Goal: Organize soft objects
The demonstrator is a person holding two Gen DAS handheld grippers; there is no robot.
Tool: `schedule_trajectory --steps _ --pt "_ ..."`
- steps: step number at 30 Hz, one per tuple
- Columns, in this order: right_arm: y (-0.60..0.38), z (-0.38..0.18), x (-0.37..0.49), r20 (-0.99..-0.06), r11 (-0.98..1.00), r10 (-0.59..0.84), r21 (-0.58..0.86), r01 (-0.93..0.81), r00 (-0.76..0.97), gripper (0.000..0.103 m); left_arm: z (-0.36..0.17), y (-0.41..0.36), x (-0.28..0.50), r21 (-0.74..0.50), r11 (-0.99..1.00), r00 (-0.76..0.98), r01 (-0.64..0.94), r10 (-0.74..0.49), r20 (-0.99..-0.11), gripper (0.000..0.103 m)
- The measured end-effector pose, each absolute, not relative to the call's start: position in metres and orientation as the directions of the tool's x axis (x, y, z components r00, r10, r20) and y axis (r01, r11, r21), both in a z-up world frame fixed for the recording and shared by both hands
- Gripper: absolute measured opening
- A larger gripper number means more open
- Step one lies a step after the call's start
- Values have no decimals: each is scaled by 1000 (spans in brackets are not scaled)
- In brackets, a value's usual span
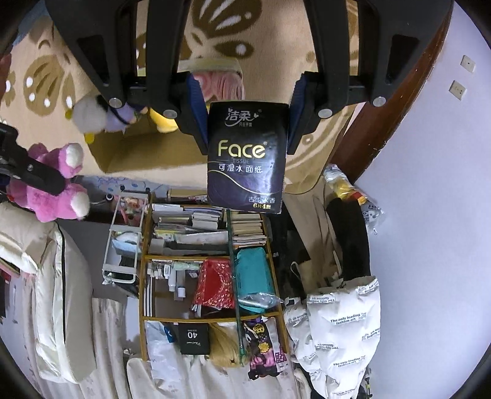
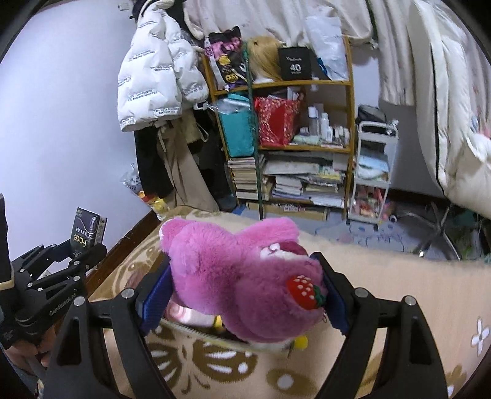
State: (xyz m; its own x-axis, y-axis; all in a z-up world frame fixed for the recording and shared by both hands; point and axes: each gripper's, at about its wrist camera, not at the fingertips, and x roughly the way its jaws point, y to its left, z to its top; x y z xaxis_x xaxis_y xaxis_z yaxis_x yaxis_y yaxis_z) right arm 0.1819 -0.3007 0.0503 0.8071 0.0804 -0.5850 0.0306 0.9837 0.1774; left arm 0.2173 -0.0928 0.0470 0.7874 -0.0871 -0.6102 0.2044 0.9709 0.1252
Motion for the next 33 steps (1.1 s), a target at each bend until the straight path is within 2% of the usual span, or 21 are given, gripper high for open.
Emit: schedule_trajectory --steps 6,15,16,17,22,24,28,33 --pt "-289 39 205 -605 989 91 148 -1 791 89 33 -99 242 55 970 738 236 -142 -660 46" --pt "-274 -9 216 -698 995 77 95 -14 712 90 12 -120 255 58 956 686 287 -162 -709 47" --pt "-273 -11 214 -699 995 80 94 -20 710 91 11 -121 255 63 955 687 291 -163 -708 49" --pt "-272 -12 214 -702 996 81 91 -23 708 92 10 -123 254 69 954 690 292 -161 -705 57" --pt "-274 -20 222 -721 996 80 90 -21 688 92 9 -124 256 61 953 686 298 -169 -708 68" --pt "-274 -23 225 -730 997 71 79 -19 680 92 9 -123 256 63 955 689 289 -162 -706 78" --pt "-274 -23 225 -734 997 66 67 -25 676 101 14 -118 252 89 965 717 246 -119 -686 80" --pt "-278 -16 217 -716 996 78 88 -22 694 103 20 -106 247 94 971 730 222 -102 -675 85"
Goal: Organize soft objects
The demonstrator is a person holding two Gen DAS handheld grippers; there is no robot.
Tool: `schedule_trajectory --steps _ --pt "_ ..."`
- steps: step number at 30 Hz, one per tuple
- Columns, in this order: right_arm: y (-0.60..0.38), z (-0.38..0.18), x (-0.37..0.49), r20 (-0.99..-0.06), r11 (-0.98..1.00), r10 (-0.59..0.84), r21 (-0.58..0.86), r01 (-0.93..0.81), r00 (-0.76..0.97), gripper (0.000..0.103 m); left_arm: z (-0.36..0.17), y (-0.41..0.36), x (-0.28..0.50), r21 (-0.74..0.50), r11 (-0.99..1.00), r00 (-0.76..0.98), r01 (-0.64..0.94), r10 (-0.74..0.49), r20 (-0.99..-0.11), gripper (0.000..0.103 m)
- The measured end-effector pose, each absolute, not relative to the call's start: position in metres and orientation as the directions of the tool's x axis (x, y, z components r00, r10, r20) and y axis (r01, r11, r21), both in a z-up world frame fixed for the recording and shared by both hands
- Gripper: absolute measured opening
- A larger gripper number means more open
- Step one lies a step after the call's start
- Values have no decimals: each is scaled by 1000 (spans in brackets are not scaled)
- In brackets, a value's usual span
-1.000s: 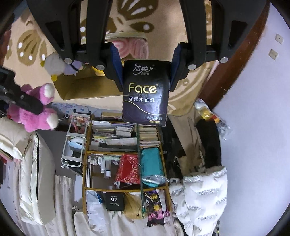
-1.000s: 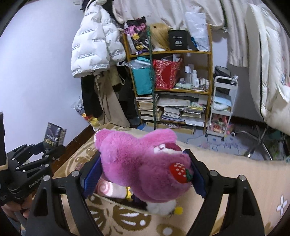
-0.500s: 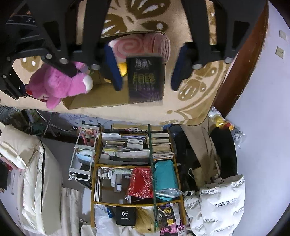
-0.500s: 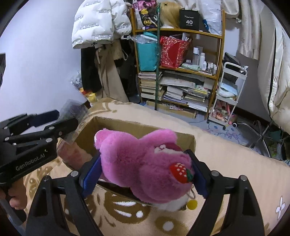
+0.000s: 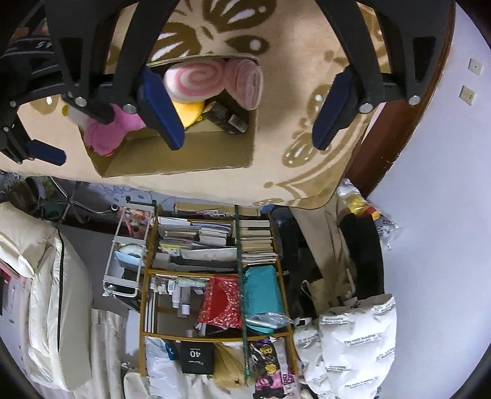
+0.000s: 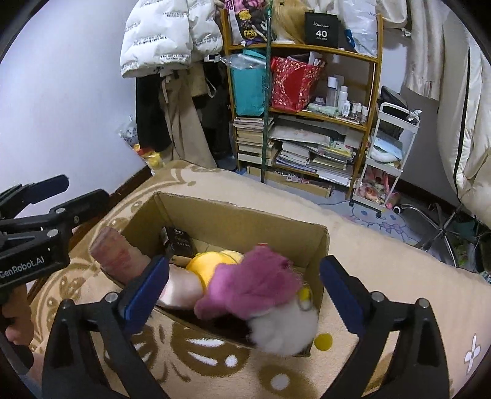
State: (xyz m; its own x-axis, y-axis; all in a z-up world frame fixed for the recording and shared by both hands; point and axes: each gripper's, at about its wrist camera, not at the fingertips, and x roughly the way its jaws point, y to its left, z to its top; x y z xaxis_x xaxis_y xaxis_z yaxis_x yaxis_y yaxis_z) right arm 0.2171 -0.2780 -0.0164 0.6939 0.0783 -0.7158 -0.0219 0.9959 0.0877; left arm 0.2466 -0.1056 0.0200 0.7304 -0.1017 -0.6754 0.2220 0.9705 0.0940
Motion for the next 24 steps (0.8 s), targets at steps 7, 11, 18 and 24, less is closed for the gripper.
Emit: schedule_trajectory --steps 7,11,18,24 --pt "-281 3 193 -679 994 75 105 -5 731 103 39 -87 225 121 975 775 186 -70 -628 96" --pt "-279 18 177 -651 994 85 109 -18 754 103 52 -75 208 126 976 796 176 -66 -602 98" --pt "-277 47 136 -570 995 65 97 -12 819 103 75 -59 162 129 979 869 159 -77 -489 101" --pt "-272 71 99 -504 997 44 72 -8 862 103 100 -49 125 114 982 904 150 -89 -418 101"
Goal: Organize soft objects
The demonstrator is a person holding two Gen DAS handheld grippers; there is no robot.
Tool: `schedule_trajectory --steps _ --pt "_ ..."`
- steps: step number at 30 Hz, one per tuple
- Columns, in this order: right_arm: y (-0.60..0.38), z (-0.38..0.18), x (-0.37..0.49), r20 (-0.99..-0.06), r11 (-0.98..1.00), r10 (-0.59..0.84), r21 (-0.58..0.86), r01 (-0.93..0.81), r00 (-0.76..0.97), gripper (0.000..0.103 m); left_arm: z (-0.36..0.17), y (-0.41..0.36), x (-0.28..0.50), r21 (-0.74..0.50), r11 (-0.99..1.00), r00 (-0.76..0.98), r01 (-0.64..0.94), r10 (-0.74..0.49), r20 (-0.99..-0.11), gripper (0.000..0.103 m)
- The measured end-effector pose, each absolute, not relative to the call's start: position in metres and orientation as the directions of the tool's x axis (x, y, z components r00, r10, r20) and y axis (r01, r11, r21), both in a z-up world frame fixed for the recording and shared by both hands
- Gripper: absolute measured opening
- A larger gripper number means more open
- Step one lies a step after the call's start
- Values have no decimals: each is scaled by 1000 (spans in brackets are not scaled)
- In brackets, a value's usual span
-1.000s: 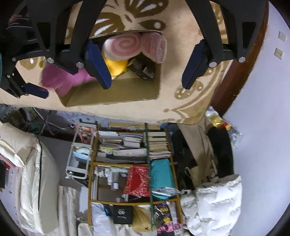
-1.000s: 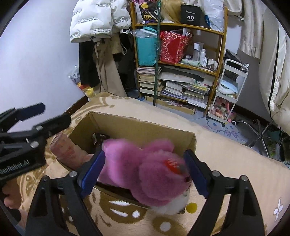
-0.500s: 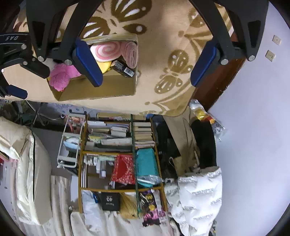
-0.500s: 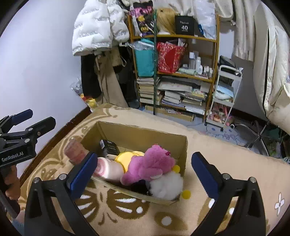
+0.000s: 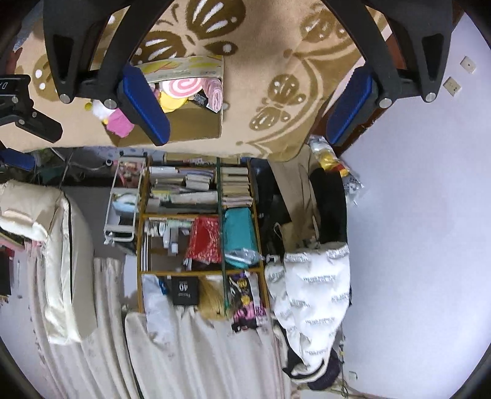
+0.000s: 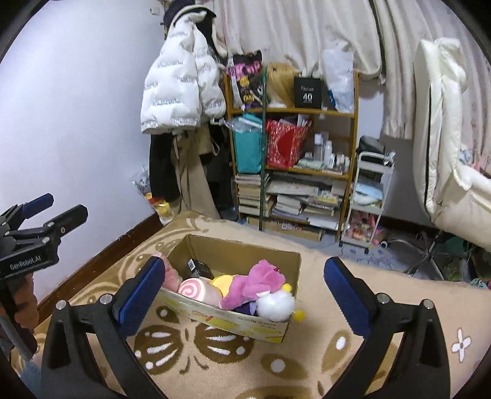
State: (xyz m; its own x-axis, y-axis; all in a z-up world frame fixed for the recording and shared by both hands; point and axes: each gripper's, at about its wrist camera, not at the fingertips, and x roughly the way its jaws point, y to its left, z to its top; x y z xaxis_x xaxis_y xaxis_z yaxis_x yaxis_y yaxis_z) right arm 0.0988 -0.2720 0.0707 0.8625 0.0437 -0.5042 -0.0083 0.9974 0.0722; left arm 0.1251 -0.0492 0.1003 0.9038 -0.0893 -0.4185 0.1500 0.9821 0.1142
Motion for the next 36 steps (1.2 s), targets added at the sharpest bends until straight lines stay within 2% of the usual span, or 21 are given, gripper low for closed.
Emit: schedule_trajectory --steps 7,19,23,29,36 --pt "-269 86 53 -441 997 27 83 10 897 103 113 -38 75 160 980 941 120 -61 -333 101" --pt "-275 72 -13 -398 995 -10 90 50 917 103 92 -26 5 105 987 953 123 -88 -288 101" --pt "-281 63 -24 -389 993 -12 105 57 921 103 88 -22 -16 92 994 973 64 -42 -227 101" --pt "-285 50 -44 -348 991 -23 116 67 937 103 73 -15 -25 105 991 964 84 -55 -259 101" --pt "-289 46 -49 -348 987 -37 133 88 937 103 48 -7 -27 71 991 941 117 -88 -327 101"
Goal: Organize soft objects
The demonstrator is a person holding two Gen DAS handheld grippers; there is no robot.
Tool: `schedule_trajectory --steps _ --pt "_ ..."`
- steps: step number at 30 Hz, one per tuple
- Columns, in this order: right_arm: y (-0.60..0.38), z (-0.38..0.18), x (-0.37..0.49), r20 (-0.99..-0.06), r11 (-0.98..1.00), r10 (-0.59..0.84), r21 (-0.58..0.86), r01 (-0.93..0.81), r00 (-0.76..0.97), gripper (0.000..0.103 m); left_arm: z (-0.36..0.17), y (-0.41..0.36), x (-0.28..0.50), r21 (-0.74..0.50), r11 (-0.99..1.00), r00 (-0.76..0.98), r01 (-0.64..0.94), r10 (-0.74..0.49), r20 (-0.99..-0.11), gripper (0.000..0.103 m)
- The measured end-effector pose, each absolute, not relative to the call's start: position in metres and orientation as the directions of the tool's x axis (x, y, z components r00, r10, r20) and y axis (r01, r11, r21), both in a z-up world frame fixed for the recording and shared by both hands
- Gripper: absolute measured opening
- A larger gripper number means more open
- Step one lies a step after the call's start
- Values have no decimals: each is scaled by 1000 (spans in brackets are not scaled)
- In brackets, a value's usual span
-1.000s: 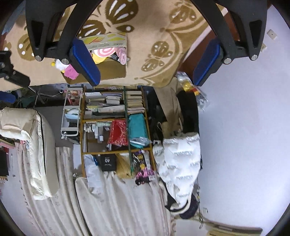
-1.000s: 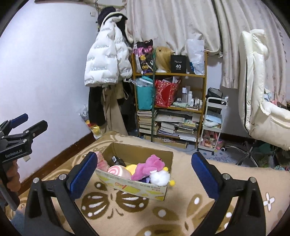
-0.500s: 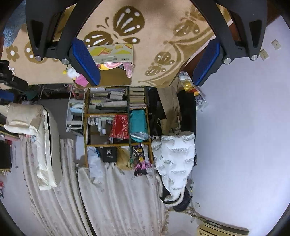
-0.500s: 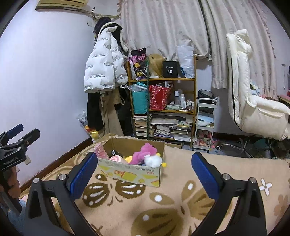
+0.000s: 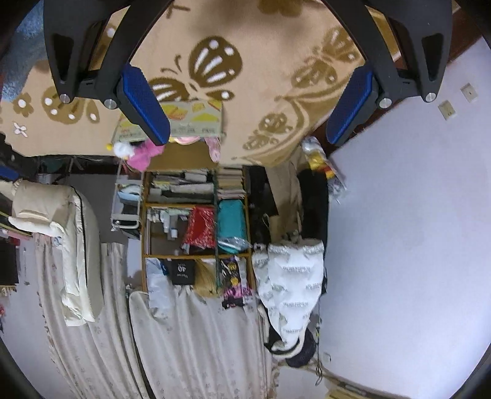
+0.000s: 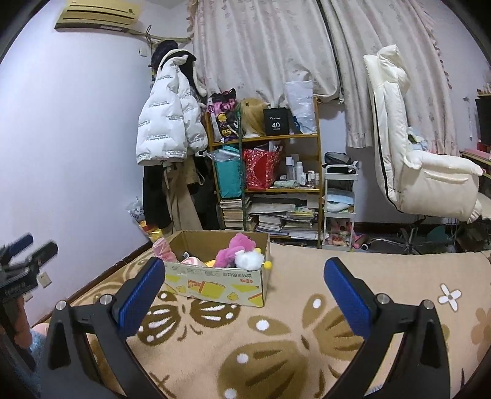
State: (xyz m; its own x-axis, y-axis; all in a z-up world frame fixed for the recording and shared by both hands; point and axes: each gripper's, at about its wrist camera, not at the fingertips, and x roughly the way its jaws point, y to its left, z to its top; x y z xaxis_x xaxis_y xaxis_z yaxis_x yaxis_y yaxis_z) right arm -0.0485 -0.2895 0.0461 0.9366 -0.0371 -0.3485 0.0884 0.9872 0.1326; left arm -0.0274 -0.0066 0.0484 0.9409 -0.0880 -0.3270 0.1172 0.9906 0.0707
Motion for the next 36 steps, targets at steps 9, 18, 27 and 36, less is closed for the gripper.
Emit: schedule_trajectory --steps 9,18,27,36 --pt "-292 38 -46 -386 984 -31 151 96 922 103 22 -4 -29 101 989 926 110 -65 -372 101" --pt "-281 30 -41 -406 989 -52 105 103 912 103 13 0 -25 98 990 915 102 -55 -399 101" --pt "-274 30 -41 -398 993 -63 66 97 915 103 9 -3 -22 110 989 912 103 -50 -407 101" --pt "-276 32 -43 -398 991 -69 78 109 915 103 8 -4 -22 123 988 912 97 -39 -409 101"
